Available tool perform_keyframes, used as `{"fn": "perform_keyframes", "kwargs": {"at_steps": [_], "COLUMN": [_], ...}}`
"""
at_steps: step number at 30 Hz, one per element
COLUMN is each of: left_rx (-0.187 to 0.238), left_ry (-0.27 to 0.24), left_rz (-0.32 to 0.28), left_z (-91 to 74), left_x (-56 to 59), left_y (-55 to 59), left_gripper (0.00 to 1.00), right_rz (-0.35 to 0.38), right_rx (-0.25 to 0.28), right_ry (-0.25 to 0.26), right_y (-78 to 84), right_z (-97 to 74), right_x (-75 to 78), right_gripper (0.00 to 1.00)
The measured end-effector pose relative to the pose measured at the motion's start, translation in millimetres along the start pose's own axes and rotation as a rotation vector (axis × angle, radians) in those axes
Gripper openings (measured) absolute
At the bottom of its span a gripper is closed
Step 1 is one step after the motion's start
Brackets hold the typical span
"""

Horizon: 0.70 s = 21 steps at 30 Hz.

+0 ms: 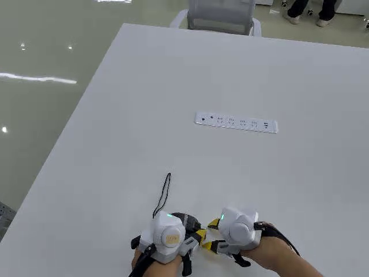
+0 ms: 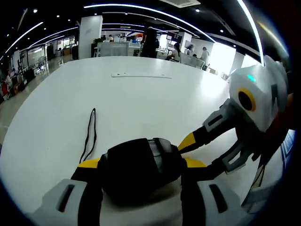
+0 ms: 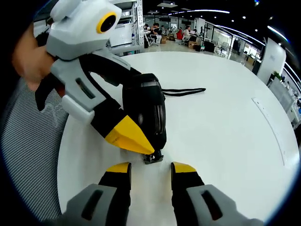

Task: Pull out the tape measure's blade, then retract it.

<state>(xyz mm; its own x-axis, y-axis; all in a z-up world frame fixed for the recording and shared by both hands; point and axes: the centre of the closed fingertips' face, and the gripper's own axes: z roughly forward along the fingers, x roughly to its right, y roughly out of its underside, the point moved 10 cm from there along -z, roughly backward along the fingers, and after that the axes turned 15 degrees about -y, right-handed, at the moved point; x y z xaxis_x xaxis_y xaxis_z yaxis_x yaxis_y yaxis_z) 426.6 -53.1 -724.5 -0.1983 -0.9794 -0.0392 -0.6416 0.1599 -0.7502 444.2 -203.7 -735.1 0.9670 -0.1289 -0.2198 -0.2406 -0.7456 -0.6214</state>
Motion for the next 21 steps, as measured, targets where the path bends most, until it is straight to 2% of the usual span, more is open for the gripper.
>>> {"fn": "perform_keyframes", "kwargs": {"at_steps": [4,7,9,11,13,15,16,19,21], "left_rx": [0.001,0.007,0.023,0.044,0.059,0.068,0.073,0.095,0.115], "left_ry": [0.007,0.013,0.016,0.020,0.044,0.065,0.071,0.101,0.137], "left_rz": [0.014,0.028,0.037,0.039,0.055,0.069,0.072,0.082,0.147], "left_z": [-1.6,-3.0,-4.1,-5.6,-6.2,-7.5,-9.2,-13.2,-16.5], "left_x": [-1.1,-1.8,-3.5,-5.4,-6.9,-11.1,-13.5,-19.2,-21.0], "left_y": [-0.5,-0.4,-1.2,-3.9,-6.1,-5.5,-5.9,-5.8,-6.1], "left_gripper": [0.64,0.64,0.65,0.71,0.82,0.93,0.96,0.99,0.99], "right_rz": [0.022,0.033,0.038,0.052,0.067,0.096,0.102,0.134,0.164], "right_rx": [0.019,0.029,0.044,0.060,0.082,0.125,0.129,0.150,0.161], "right_ry": [0.023,0.041,0.053,0.066,0.078,0.086,0.089,0.103,0.107], "right_y": [2.2,2.0,1.9,2.3,2.4,2.3,2.9,6.1,8.1], "right_z": [-5.5,-10.5,-13.5,-15.9,-18.9,-21.6,-22.6,-24.8,-26.5], "right_x": [-0.9,-2.9,-4.2,-5.8,-8.0,-10.2,-10.9,-13.3,-15.4], "right_gripper": [0.38,0.38,0.39,0.42,0.44,0.51,0.56,0.68,0.73]}}
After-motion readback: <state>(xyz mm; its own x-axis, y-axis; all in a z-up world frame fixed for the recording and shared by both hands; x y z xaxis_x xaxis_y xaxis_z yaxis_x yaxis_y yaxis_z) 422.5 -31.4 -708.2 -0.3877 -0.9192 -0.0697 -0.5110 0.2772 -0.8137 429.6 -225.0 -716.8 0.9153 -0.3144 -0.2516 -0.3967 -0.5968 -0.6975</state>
